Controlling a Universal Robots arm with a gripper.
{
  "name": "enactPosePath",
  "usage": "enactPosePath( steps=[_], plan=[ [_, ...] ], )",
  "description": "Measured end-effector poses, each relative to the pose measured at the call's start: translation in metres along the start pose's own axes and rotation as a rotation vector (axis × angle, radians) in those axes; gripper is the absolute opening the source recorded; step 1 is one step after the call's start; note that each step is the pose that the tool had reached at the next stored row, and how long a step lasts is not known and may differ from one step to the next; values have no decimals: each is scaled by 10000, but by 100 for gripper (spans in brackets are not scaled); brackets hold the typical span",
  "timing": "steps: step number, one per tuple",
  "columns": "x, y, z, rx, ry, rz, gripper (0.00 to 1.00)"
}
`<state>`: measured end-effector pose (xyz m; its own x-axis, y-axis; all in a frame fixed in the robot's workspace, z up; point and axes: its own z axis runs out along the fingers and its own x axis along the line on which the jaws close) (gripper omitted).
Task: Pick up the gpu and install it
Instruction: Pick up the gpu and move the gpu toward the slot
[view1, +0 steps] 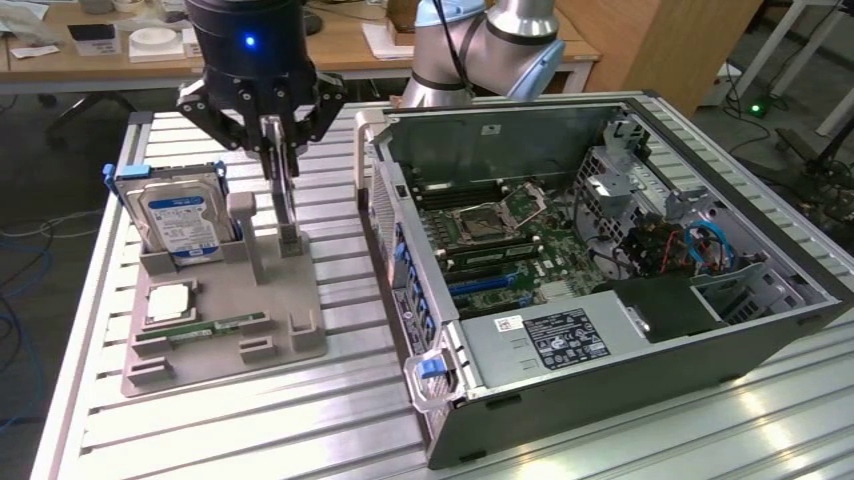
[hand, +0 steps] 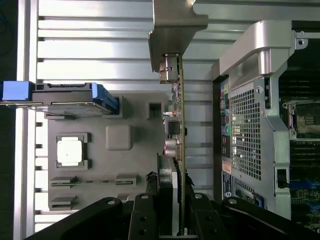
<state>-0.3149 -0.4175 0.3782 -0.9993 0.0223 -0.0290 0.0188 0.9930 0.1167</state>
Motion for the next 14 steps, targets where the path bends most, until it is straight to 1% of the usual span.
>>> enactPosePath(
  steps=[7, 14],
  plan=[
    [-6, 9, -80, -32, 0, 0, 28],
    [-17, 20, -170, -98, 2, 3, 28]
  ],
)
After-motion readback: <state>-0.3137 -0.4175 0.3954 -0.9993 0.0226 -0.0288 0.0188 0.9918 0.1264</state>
